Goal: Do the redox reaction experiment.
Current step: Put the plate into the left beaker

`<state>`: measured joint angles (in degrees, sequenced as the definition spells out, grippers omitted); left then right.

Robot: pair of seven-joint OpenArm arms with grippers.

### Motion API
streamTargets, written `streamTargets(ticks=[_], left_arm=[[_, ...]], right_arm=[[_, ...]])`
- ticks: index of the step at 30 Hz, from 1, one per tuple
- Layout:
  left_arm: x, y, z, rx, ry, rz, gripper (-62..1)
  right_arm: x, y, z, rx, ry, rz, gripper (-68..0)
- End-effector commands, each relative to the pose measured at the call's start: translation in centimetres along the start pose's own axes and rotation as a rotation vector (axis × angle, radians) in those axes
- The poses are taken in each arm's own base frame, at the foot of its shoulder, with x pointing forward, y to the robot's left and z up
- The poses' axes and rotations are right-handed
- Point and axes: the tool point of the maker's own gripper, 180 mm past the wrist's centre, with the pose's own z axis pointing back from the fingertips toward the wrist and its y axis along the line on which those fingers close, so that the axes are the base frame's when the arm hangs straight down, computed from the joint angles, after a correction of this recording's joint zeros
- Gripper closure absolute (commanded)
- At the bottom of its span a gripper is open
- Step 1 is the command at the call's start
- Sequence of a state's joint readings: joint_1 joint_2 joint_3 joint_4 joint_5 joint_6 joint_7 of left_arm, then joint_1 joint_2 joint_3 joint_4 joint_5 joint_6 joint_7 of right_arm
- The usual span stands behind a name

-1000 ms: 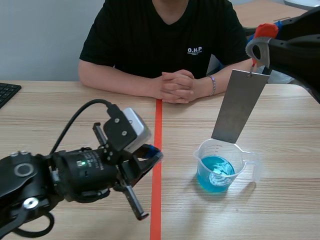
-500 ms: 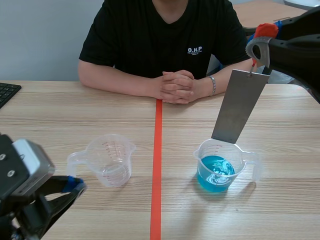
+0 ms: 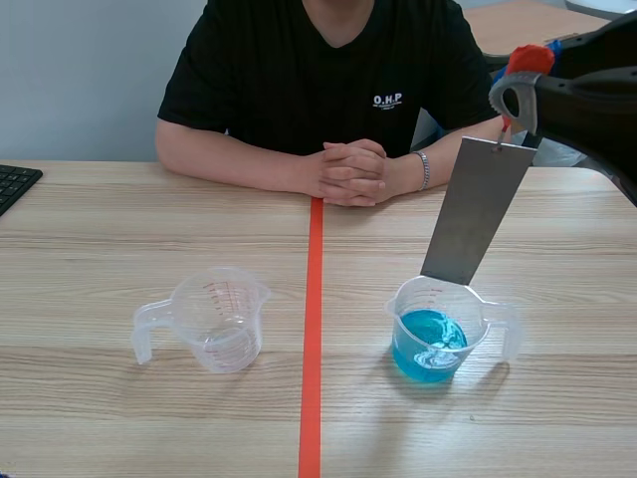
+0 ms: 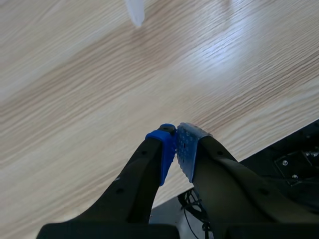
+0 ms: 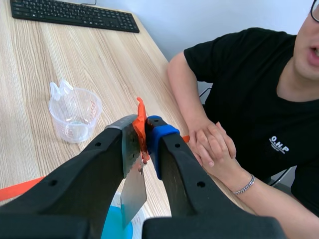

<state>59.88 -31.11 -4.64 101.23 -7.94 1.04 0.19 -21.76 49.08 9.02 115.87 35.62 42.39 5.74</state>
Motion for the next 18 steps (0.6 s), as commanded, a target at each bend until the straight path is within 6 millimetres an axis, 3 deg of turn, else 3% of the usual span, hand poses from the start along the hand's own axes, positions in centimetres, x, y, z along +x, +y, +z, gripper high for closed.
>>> streamTargets(ticks=[1,18], left_arm=[[-0.1,-0.4,0.2,0.008,-0.005,0.036,-4.9],[-4.4,-2.2,1.1,0.109,0.048,0.261,-4.9]], right_arm=[[1.4,-0.3,0.0,0.006,-0.039,0.024,-1.5],[3.0,0.7,-2.2,0.079,-0.106,0.055,-1.5]])
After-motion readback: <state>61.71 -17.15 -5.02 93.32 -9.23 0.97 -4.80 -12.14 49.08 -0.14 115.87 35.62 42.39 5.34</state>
